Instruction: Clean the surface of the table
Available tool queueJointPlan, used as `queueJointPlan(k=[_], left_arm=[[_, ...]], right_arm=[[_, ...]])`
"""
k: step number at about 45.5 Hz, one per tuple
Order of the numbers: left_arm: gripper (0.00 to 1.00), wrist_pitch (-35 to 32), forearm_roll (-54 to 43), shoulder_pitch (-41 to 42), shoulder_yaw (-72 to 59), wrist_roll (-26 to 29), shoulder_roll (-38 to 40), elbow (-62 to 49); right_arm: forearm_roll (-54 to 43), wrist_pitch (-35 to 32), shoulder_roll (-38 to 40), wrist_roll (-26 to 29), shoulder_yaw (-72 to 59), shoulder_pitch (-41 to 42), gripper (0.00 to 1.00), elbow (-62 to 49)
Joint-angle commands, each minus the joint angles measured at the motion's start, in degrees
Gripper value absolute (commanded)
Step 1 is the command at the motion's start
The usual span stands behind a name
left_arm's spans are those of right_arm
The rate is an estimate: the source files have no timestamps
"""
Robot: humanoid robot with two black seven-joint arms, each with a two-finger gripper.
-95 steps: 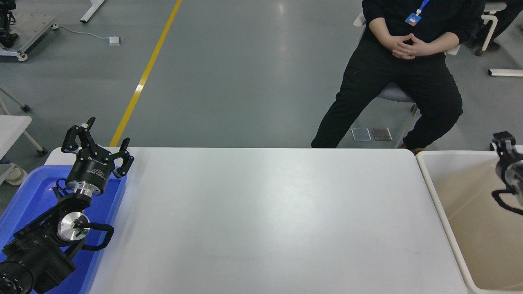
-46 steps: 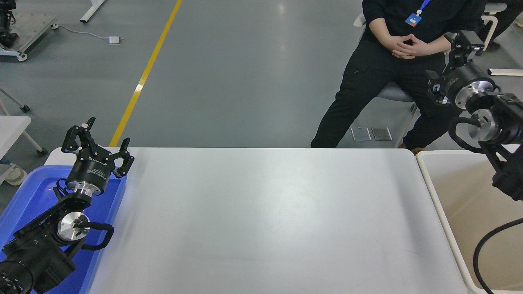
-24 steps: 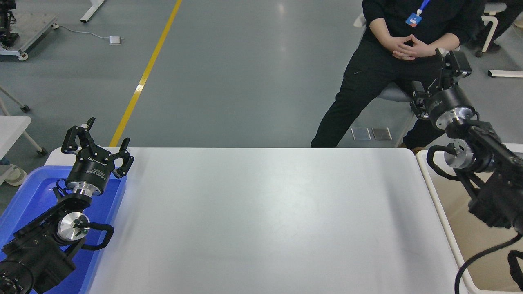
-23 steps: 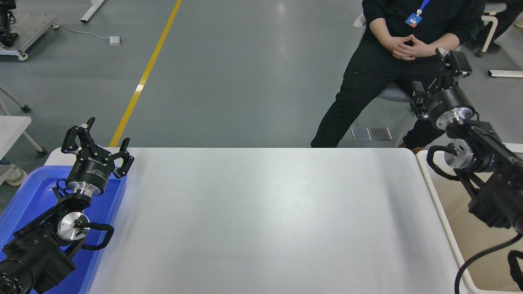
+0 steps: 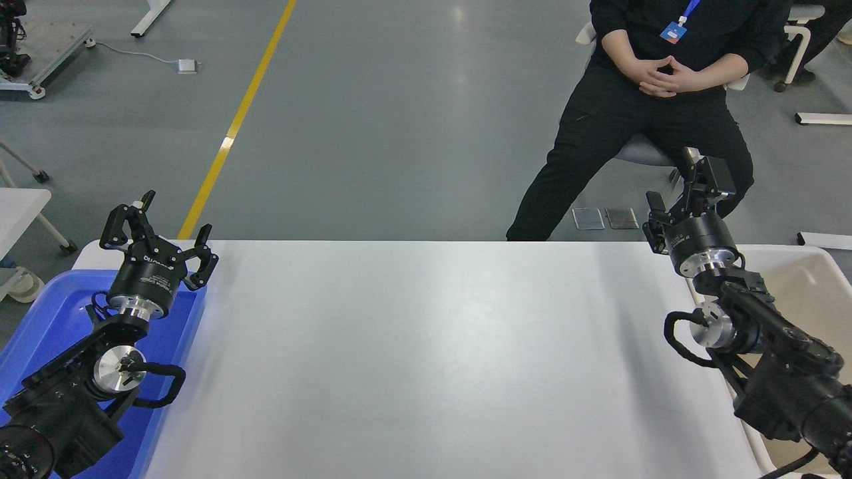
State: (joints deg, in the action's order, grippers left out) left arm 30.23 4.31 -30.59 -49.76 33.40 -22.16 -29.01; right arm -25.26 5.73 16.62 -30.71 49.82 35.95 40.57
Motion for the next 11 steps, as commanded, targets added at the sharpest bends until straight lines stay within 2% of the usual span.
queueJointPlan(k=[1, 11], left_arm=[[1.00, 0.0, 0.0, 0.0, 0.0, 0.0, -0.1, 0.0], [1.00, 0.0, 0.0, 0.0, 0.0, 0.0, 0.0, 0.0]], right_arm=[[-0.1, 0.0, -0.4, -0.6, 0.0, -0.5, 0.98, 0.1], [-0.1, 0.1, -0.4, -0.6, 0.0, -0.3, 0.98, 0.0]])
